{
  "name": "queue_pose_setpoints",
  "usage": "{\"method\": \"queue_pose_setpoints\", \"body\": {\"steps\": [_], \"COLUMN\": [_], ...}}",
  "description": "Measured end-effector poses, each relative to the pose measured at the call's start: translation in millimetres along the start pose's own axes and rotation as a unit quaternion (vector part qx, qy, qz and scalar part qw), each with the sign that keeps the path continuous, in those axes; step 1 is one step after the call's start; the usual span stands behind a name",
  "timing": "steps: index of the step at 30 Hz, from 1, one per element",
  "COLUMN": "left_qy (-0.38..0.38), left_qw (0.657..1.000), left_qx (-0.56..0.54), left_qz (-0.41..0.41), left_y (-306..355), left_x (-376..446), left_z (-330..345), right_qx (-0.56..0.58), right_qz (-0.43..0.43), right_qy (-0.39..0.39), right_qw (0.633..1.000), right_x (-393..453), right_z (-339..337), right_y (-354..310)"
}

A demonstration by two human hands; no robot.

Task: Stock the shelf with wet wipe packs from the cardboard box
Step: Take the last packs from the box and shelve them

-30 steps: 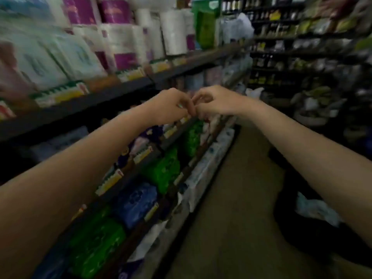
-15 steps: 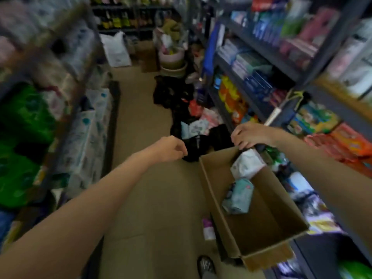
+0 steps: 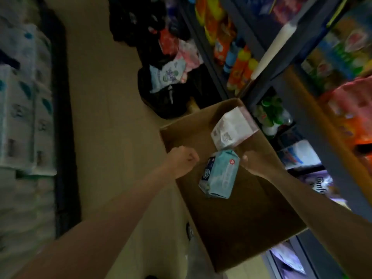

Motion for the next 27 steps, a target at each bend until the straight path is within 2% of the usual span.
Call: {"method": "queue_pose_setpoints", "body": {"steps": [2,6,10,13,16,18,21,24,27], "left_qy": [-0.008,-0.045,-0.032,-0.026,-0.022,-0.031,-0.023,0.028,0.105], "left_qw": [1.000,0.998,0.999,0.999,0.999,0.998,0.998,0.998,0.994], "left_qx": [0.007,0.044,0.021,0.007,0.010,0.018,0.031,0.024,-0.031], "left_qz": [-0.010,-0.009,-0.011,-0.027,-0.041,-0.045,-0.048,-0.045,-0.018], "left_y": [-18.4,-43.2,-48.1,-51.2,-45.8,-31.6,-10.2,7.3,20.1], "left_x": [25.2,59.6,76.0,70.7,57.7,47.8,37.4,18.6,-20.5], "left_z": [16.4,41.7,58.9,68.5,68.2,58.7,35.9,3.4,-33.5], "right_qx": [0.039,0.001,0.011,-0.001,-0.093,-0.207,-0.276,-0.278,-0.241], "right_qz": [0.010,0.038,0.045,-0.007,-0.088,-0.163,-0.275,-0.370,-0.431], "right_qy": [0.026,0.065,0.056,0.054,0.088,0.125,0.181,0.255,0.318], "right_qw": [0.999,0.997,0.997,0.999,0.988,0.957,0.903,0.849,0.809], "right_x": [36.4,81.4,108.2,105.2,68.1,29.7,-26.8,-87.1,-147.9], "right_z": [11.0,36.7,50.4,49.6,38.5,33.5,21.9,-11.7,-58.5], "right_y": [8.8,10.4,11.0,-5.1,-21.2,-33.2,-60.0,-95.3,-125.0]}}
Point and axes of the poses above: each hand's wrist, its own x-axis towards the middle knuckle, its own z-axis out of the palm, y = z × x, the point moved 6 cm from there along x, towards the middle knuckle, and after that the axes turned 15 degrees about z, right-handed, at the moved point
